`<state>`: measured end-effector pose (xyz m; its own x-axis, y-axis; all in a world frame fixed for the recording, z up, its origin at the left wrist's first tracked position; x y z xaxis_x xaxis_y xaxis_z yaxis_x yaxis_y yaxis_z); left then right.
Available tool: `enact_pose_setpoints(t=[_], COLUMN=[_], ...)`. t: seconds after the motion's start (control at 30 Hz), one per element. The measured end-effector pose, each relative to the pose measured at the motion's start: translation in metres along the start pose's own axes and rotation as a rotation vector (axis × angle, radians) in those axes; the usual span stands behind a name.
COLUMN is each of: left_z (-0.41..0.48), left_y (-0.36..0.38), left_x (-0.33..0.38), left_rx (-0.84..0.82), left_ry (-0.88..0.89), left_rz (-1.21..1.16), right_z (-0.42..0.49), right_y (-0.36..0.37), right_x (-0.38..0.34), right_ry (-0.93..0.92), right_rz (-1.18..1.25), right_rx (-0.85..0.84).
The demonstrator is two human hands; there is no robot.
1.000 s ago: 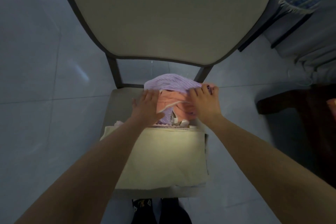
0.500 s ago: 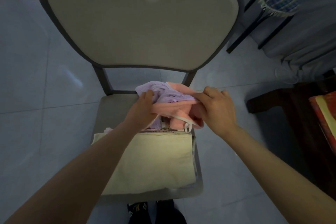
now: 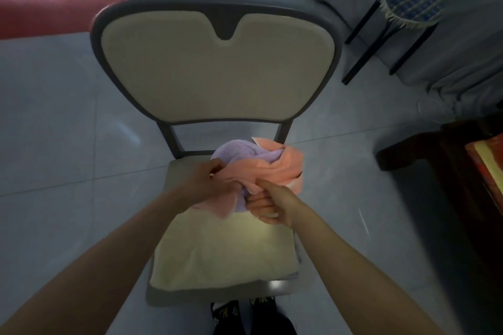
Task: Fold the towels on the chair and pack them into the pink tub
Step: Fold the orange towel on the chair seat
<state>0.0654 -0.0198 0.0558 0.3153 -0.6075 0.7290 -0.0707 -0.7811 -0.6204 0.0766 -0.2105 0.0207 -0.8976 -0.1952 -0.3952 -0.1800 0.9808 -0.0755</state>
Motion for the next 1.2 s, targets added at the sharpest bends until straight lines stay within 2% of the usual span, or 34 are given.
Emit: enact_pose_setpoints(t=[0.07, 0.13, 0.17, 0.23, 0.3, 0.4, 0.47, 0.57, 0.63, 0.67, 0.73, 0.77, 0.8, 0.83, 0.9, 1.0, 1.1, 1.17, 1.2], left_z=[-0.005, -0.003, -0.001, -0.003, -0.006, -0.012, -0.015, -0.017, -0.011, -0.013, -0.015, -0.015, -0.015, -0.017, -0.015, -0.003, 0.004, 0.007, 0.009], left_y=[-0.008, -0.012, -0.014, -0.018, -0.019, -0.019, -0.017, -0.020, -0.016, -0.017, -0.016, -0.019, -0.026, -0.035, -0.048, -0.069, -0.088, -0.102, -0.111], left_x=[0.000, -0.005, -0.007, -0.005, -0.001, 0.012, 0.022, 0.033, 0.031, 0.041, 0.053, 0.058, 0.068, 0.080, 0.080, 0.075, 0.057, 0.048, 0.043], left_rx=[0.028, 0.104, 0.134, 0.110, -0.024, -0.155, -0.186, -0.166, -0.284, -0.374, -0.525, -0.513, -0.491, -0.536, -0.428, -0.440, -0.359, -0.232, -0.174], left_ry=[-0.031, -0.105, -0.164, -0.303, -0.433, -0.430, -0.407, -0.401, -0.472, -0.452, -0.525, -0.612, -0.611, -0.510, -0.355, -0.321, -0.324, -0.374, -0.354], left_rz=[-0.043, -0.031, -0.040, -0.087, -0.123, -0.269, -0.375, -0.516, -0.565, -0.624, -0.856, -0.983, -1.075, -1.090, -1.055, -1.058, -1.107, -1.172, -1.166], right_z=[-0.007, -0.025, -0.034, -0.054, -0.073, -0.102, -0.124, -0.151, -0.168, -0.175, -0.181, -0.179, -0.178, -0.176, -0.167, -0.152, -0.147, -0.149, -0.152], right_y=[0.010, 0.015, 0.016, 0.013, 0.007, -0.006, -0.013, -0.027, -0.036, -0.040, -0.048, -0.051, -0.051, -0.051, -0.052, -0.055, -0.057, -0.059, -0.060], right_x=[-0.004, -0.014, -0.020, -0.032, -0.043, -0.063, -0.077, -0.093, -0.103, -0.108, -0.121, -0.127, -0.134, -0.139, -0.145, -0.142, -0.138, -0.137, -0.138], right_ry=[-0.005, -0.132, -0.196, -0.289, -0.341, -0.392, -0.443, -0.512, -0.543, -0.566, -0.624, -0.662, -0.690, -0.701, -0.680, -0.538, -0.464, -0.479, -0.492], right_rz=[0.156, 0.209, 0.256, 0.365, 0.487, 0.681, 0.740, 0.689, 0.629, 0.626, 0.641, 0.639, 0.630, 0.619, 0.594, 0.514, 0.236, 0.152, 0.170], right_rx=[0.091, 0.225, 0.233, 0.155, 0.034, -0.208, -0.297, -0.371, -0.440, -0.475, -0.527, -0.547, -0.572, -0.587, -0.561, -0.379, -0.186, -0.167, -0.230])
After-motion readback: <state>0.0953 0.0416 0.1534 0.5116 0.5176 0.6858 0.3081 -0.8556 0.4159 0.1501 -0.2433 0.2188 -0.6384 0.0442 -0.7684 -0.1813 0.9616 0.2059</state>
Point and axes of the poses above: each hand's wrist, its own z-axis towards the middle knuckle, its own y-axis out of the palm, x = y × z, the point moved 1 cm from there along z, towards the middle knuckle, and after that the axes turned 15 degrees about x, right-handed, at the moved point
